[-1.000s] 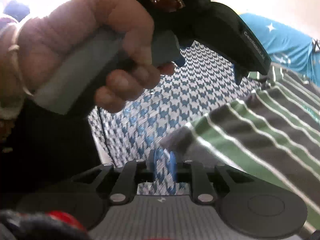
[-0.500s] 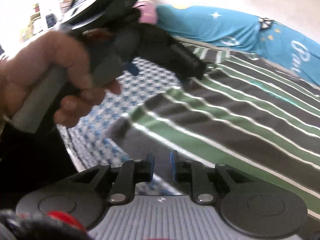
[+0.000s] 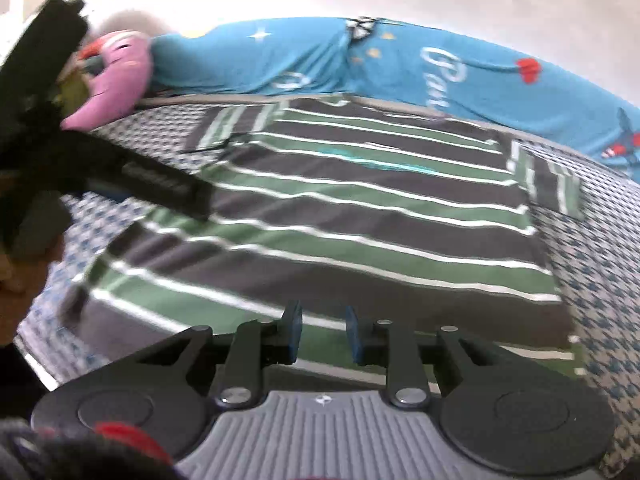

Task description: Fold clothes

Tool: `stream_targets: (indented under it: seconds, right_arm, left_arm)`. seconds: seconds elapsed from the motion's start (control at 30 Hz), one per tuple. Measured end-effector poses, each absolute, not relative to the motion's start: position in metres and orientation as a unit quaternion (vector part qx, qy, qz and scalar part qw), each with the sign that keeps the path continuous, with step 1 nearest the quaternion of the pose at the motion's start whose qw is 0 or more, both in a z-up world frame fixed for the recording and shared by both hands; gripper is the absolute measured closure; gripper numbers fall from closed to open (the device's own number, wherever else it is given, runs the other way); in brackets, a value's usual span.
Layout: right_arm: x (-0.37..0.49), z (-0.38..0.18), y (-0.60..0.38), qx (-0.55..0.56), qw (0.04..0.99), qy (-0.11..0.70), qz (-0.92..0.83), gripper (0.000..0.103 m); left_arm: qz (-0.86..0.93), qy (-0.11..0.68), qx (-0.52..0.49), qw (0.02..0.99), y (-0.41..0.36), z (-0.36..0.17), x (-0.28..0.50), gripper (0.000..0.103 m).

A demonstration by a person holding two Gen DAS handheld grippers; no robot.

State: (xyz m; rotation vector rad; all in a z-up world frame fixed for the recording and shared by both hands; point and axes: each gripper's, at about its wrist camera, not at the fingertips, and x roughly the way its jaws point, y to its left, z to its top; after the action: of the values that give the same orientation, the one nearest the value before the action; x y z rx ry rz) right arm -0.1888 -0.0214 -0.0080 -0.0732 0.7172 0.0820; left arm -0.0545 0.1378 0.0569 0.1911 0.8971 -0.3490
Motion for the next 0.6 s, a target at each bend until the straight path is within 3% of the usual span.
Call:
stream_targets:
  seconds: [0.6]
  right_arm:
    - [-0.185, -0.021, -0.064, 0.026, 0.929, 0.368, 0.030, 0.078]
  left_arm:
    - [-0.186, 0.458, 0.117, 0.861, 0.120, 0.028, -0.057, 0.000]
